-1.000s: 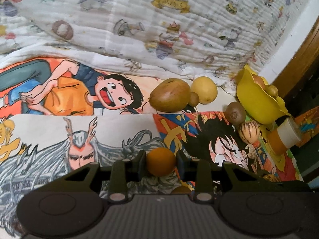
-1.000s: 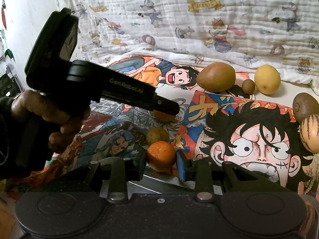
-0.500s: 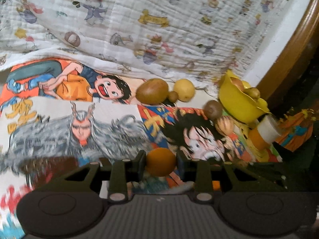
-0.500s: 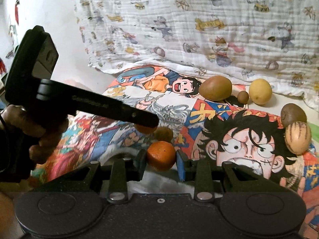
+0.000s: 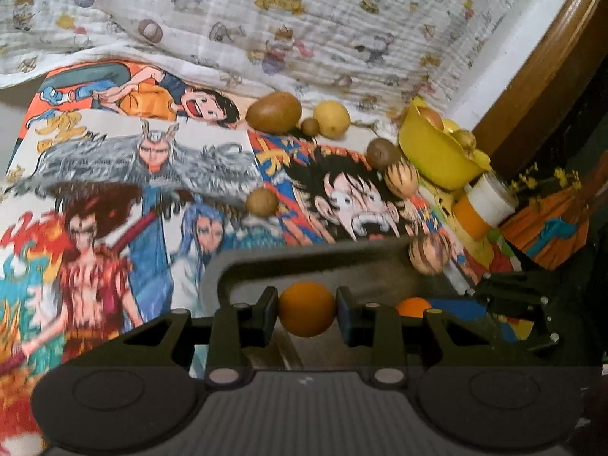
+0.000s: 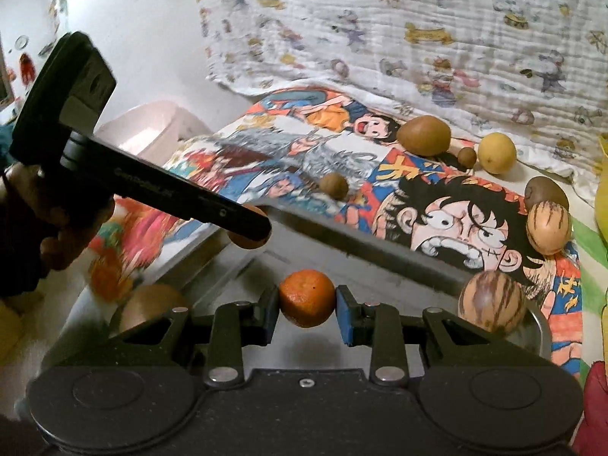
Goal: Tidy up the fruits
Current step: 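Carry both held mandarins over the grey tray, then open the right tool to drop its mandarin while the left tool releases its mandarin onto the tray, then move the right tool toward a striped pepino while the left tool approaches a small brown kiwi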
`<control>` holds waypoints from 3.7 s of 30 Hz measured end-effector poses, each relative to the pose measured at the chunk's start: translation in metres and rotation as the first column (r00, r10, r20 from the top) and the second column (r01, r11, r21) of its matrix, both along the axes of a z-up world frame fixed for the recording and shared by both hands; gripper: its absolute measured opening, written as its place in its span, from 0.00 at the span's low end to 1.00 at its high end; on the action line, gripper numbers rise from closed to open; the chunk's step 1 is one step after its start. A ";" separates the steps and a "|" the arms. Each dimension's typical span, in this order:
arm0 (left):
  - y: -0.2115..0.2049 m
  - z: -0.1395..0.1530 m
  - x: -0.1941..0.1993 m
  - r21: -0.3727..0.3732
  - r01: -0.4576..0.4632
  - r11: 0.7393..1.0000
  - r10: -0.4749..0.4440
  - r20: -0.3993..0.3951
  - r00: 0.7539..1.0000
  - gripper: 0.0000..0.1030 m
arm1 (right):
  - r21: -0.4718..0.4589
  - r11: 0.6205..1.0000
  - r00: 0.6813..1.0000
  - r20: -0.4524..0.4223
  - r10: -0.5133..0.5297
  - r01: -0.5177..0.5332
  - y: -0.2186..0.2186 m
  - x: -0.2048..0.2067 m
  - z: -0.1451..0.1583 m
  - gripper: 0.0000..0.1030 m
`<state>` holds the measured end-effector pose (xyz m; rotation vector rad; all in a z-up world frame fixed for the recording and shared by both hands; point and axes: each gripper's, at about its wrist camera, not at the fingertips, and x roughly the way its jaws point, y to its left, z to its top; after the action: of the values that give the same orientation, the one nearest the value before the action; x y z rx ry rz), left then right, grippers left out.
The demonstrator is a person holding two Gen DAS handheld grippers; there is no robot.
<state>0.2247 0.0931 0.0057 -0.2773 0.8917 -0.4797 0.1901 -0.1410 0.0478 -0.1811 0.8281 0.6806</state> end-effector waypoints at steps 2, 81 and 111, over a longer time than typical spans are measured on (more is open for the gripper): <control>-0.002 0.000 -0.008 0.014 0.006 1.000 -0.006 -0.003 1.000 0.34 | -0.010 1.000 1.000 0.001 0.024 -0.024 0.000 -0.008 0.000 0.33; -0.036 0.055 0.038 0.286 -0.010 0.958 -0.026 0.122 0.992 0.99 | -0.022 0.961 0.949 0.165 -0.270 0.277 -0.094 0.055 0.047 0.99; -0.058 -0.010 0.089 0.265 -0.109 0.958 0.097 0.058 0.994 0.91 | -0.010 0.893 0.893 0.014 -0.450 0.450 -0.100 0.169 -0.033 0.97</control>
<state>0.3135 0.0354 -0.0042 -0.0642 0.8831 -0.2633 0.3589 -0.2413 0.0147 -0.0005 0.8257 0.2351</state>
